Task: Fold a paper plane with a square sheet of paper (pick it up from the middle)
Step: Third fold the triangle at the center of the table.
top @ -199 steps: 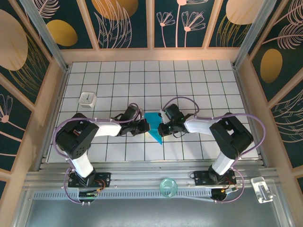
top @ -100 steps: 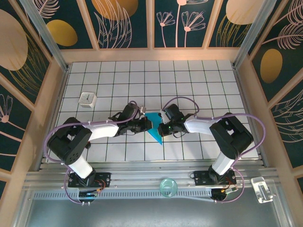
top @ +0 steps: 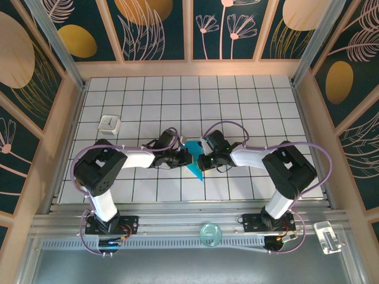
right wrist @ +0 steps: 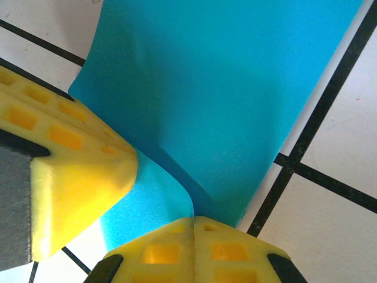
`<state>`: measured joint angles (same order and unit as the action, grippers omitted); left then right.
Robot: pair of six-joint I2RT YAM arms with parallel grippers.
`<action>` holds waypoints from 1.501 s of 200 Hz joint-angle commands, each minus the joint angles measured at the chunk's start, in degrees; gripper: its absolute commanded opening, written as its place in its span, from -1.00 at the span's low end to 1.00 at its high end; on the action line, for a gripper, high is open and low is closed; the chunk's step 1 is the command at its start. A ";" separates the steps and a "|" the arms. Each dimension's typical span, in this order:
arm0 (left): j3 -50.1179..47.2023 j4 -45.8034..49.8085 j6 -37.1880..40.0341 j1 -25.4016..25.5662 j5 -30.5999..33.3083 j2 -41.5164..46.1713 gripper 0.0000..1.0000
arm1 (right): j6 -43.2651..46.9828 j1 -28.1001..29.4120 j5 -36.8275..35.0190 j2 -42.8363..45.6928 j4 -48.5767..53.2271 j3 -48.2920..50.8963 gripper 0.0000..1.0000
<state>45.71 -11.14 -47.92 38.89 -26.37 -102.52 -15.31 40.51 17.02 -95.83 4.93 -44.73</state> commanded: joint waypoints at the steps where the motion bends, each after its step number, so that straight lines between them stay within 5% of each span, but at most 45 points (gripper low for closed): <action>1: 0.22 2.17 1.88 -0.79 0.87 -1.06 -0.95 | 0.89 0.84 -3.57 -3.27 8.46 2.23 -1.00; 89: -2.62 4.94 4.51 -0.88 3.23 -1.96 -1.00 | 1.31 0.78 -4.05 -2.72 9.80 0.65 -1.00; 188: -3.26 7.18 6.23 -0.87 5.68 -2.54 -1.00 | 1.82 -1.62 -4.47 9.87 17.15 -3.24 -0.62; 227: -3.43 6.92 5.77 -0.89 5.85 -2.08 -1.00 | -1.76 0.03 5.20 14.88 9.14 -0.14 -0.59; 300: -3.26 8.50 6.08 -0.88 7.00 -1.97 -1.00 | -8.01 3.09 5.29 15.04 -3.19 6.21 -0.71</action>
<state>44.66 -10.66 -43.46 38.33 -24.60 -102.78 -20.56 43.72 21.56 -81.38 6.68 -40.47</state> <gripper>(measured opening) 0.061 0.155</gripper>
